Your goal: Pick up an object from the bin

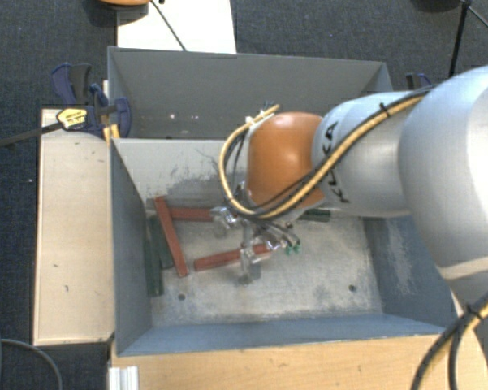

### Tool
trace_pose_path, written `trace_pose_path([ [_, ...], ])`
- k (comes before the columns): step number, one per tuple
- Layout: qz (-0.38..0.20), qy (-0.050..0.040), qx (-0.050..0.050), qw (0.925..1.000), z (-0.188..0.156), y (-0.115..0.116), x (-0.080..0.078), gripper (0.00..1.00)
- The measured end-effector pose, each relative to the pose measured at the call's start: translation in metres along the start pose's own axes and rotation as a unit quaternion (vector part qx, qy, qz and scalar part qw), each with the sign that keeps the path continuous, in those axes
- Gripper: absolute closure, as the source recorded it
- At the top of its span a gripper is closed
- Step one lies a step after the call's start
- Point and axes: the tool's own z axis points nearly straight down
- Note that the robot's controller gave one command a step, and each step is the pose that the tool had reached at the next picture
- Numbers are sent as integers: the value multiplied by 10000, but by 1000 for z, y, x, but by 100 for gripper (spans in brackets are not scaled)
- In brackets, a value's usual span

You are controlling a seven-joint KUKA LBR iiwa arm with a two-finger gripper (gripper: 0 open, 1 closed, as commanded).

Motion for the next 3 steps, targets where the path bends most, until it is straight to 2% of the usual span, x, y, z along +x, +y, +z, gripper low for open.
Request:
trace_pose_path([
  [1,496,20,-4,9988,7,10,18,100],
  [3,496,19,-4,9988,7,10,18,100],
])
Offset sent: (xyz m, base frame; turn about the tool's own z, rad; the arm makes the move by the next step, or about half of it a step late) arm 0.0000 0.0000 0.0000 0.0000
